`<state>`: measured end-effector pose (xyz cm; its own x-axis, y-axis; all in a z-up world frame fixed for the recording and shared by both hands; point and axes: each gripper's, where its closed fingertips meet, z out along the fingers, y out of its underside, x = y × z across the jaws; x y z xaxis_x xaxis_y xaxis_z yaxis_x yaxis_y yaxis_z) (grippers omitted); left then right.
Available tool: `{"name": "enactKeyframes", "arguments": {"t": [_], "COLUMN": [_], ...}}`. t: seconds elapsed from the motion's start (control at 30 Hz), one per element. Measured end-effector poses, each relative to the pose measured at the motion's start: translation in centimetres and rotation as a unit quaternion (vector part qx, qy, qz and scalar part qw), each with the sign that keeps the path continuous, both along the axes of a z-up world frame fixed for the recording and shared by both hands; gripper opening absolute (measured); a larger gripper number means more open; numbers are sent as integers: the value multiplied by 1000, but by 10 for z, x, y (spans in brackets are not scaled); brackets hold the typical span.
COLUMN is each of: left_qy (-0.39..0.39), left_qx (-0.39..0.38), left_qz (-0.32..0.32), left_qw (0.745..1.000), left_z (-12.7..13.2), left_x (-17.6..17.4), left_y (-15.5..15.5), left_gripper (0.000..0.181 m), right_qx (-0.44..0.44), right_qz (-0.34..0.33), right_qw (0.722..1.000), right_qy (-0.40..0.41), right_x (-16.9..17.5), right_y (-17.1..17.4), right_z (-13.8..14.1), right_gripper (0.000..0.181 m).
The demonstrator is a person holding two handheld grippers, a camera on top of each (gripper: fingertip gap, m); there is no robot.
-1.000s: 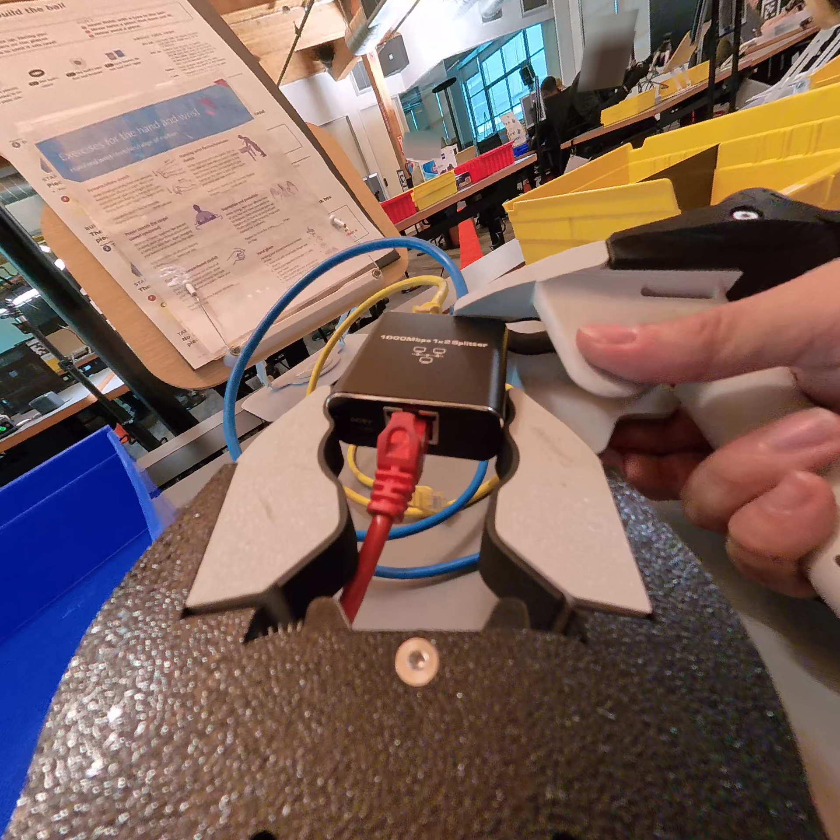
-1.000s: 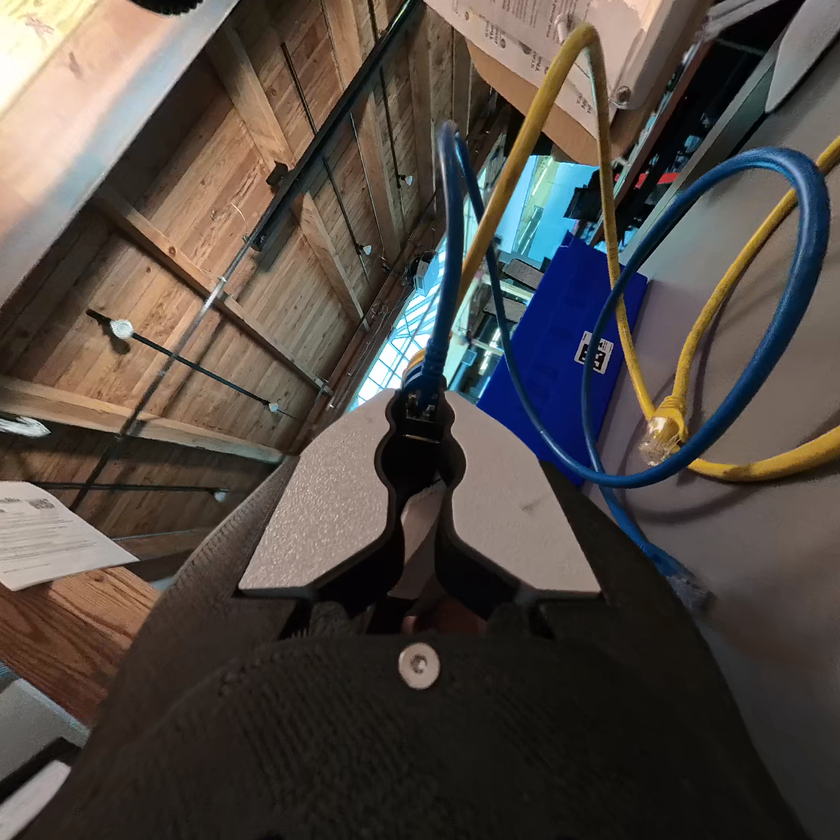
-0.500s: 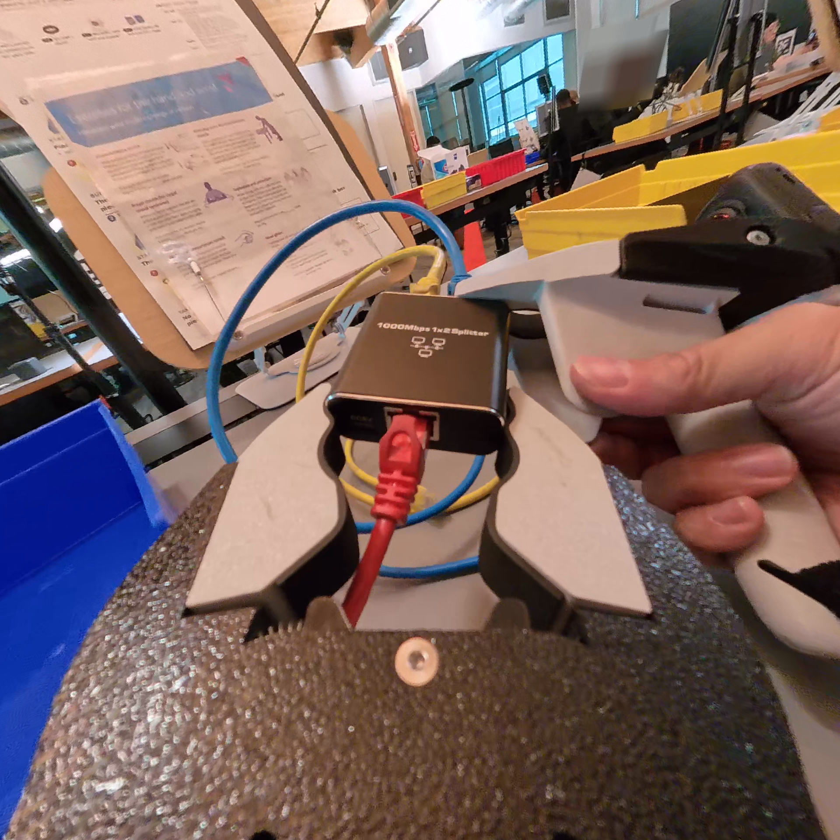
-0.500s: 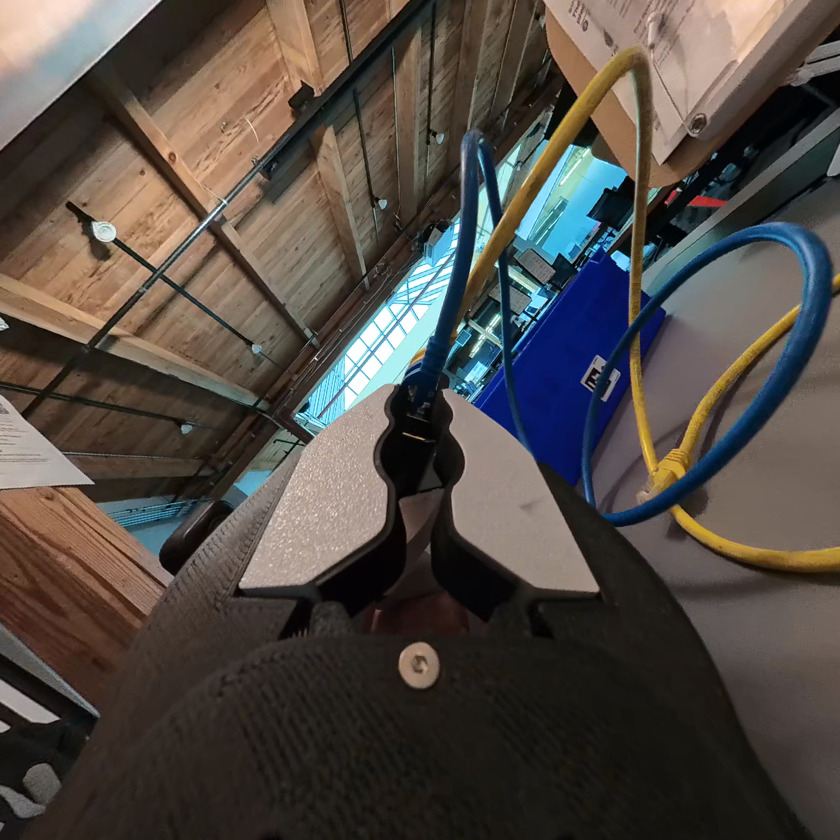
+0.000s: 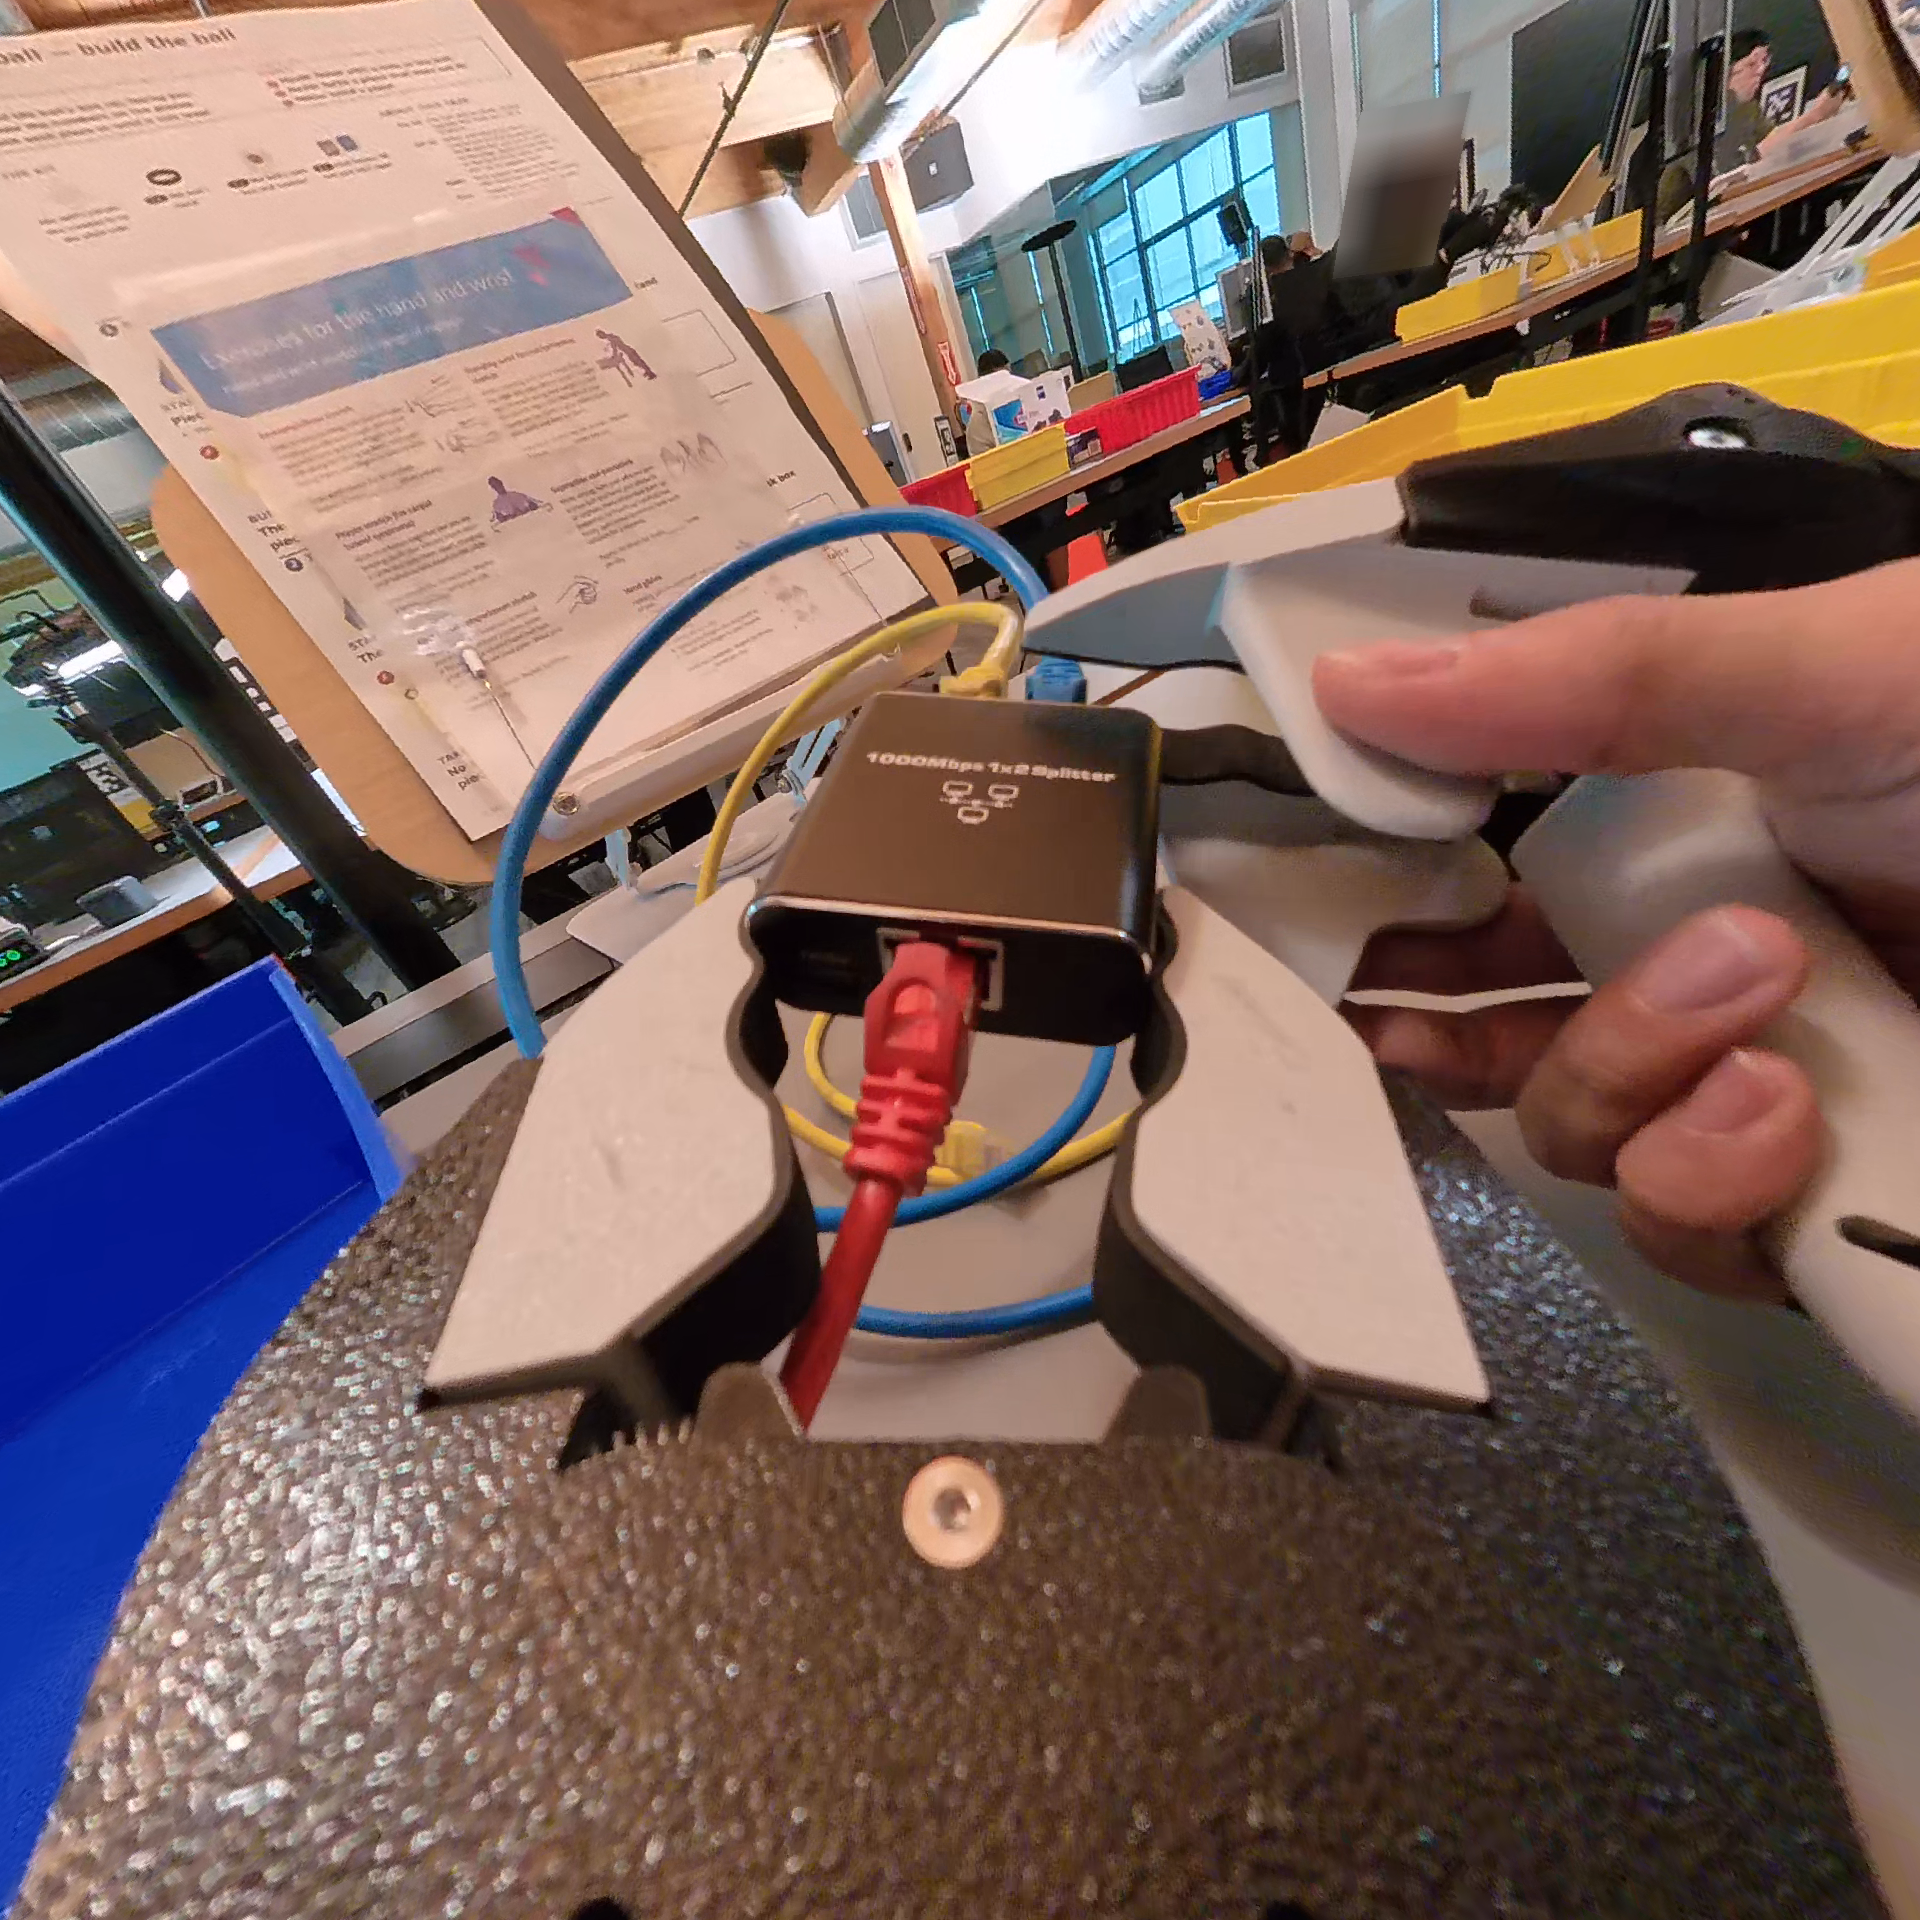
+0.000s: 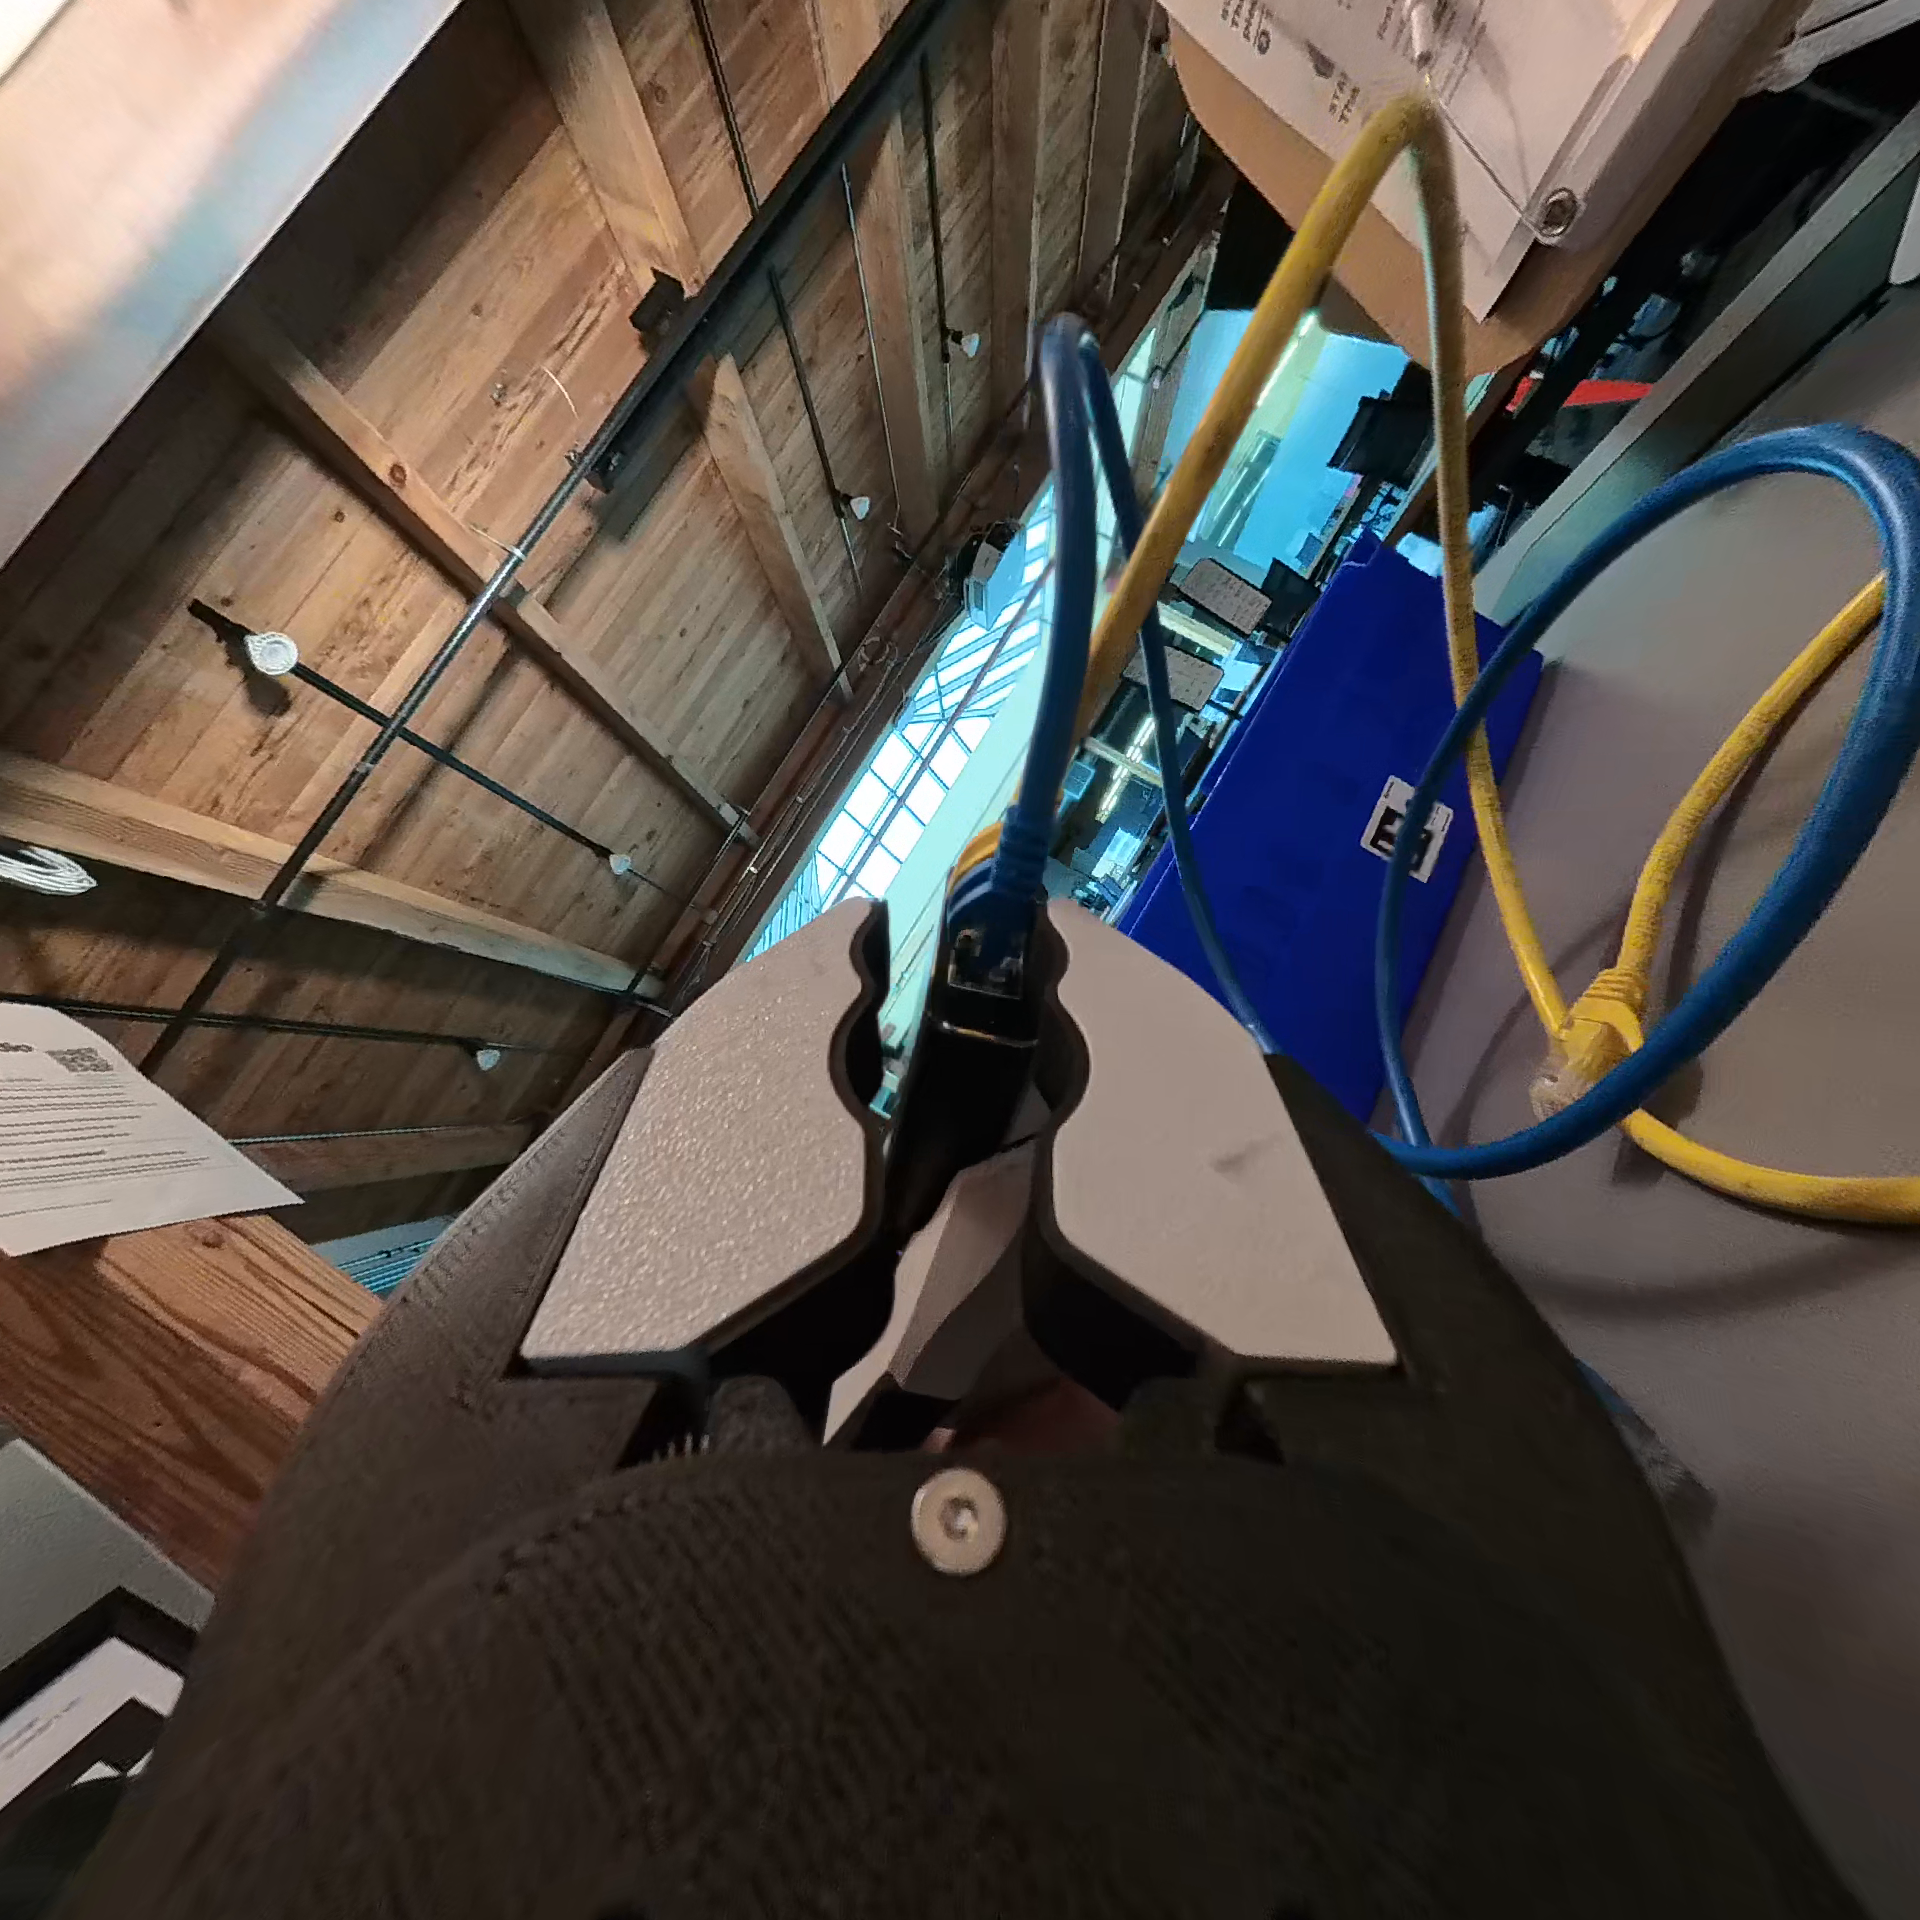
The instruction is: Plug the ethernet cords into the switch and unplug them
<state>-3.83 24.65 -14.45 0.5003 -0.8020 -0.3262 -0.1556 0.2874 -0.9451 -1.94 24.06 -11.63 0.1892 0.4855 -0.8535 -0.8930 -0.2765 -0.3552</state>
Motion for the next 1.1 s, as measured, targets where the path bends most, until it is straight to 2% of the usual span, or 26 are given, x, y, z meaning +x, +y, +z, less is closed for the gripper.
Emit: {"name": "enactKeyframes", "arguments": {"t": [0.23, 0.27, 0.37, 0.97, 1.1], "left_qy": [-4, -5, -7, -6, 9], "left_qx": [-1, -2, -3, 3, 5], "left_qz": [4, 4, 5, 4, 5], "left_qw": [1000, 1000, 1000, 1000, 1000], "left_z": [1, 1, 2, 2, -2], "left_x": [-1, -2, -2, -2, 0], "left_y": [1, 2, 2, 0, 0], "left_gripper": [65, 65, 65, 65, 65], "right_qx": [-10, -15, -24, -25, -7], "right_qz": [0, -4, 2, -12, -4], "right_qw": [1000, 1000, 1000, 999, 1000], "right_qy": [-2, 5, 9, 46, 2], "right_x": [-2, 0, -1, 0, 0], "right_y": [1, 2, 2, 0, 0], "right_z": [0, -1, -4, -7, -12], "right_gripper": [40, 39, 14, 12, 12]}}
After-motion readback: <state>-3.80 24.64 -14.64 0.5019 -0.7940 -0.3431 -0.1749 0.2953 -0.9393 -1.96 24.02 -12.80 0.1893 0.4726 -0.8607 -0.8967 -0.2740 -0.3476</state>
